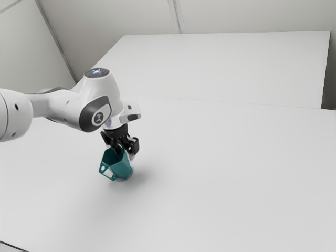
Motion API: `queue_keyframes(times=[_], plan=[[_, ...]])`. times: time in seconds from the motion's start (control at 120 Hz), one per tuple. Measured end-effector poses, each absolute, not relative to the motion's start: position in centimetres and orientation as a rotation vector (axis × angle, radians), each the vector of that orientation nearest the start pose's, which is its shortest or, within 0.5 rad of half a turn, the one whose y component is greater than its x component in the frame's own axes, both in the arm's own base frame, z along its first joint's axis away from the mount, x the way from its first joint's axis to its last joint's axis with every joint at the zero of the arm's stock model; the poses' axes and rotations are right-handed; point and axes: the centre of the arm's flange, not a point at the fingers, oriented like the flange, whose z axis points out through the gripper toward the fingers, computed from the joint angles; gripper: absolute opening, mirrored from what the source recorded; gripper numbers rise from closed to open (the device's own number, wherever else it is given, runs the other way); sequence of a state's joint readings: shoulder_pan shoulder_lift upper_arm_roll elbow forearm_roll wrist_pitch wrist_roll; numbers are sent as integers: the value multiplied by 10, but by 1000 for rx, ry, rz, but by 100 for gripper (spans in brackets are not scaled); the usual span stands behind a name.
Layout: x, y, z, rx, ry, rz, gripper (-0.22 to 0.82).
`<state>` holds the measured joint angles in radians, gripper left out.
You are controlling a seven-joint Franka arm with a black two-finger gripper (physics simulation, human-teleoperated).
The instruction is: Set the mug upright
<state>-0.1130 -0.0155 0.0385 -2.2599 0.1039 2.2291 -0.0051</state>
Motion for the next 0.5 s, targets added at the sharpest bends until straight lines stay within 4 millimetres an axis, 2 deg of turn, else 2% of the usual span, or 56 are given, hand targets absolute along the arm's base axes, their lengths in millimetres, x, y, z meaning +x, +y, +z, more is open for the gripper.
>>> queue_keyframes(times=[0.1, 0.217, 0.5], plan=[[518, -37, 391, -3059, 197, -52, 41], [527, -38, 428, -3061, 186, -126, 49], [550, -38, 542, -3086, 126, -162, 56]])
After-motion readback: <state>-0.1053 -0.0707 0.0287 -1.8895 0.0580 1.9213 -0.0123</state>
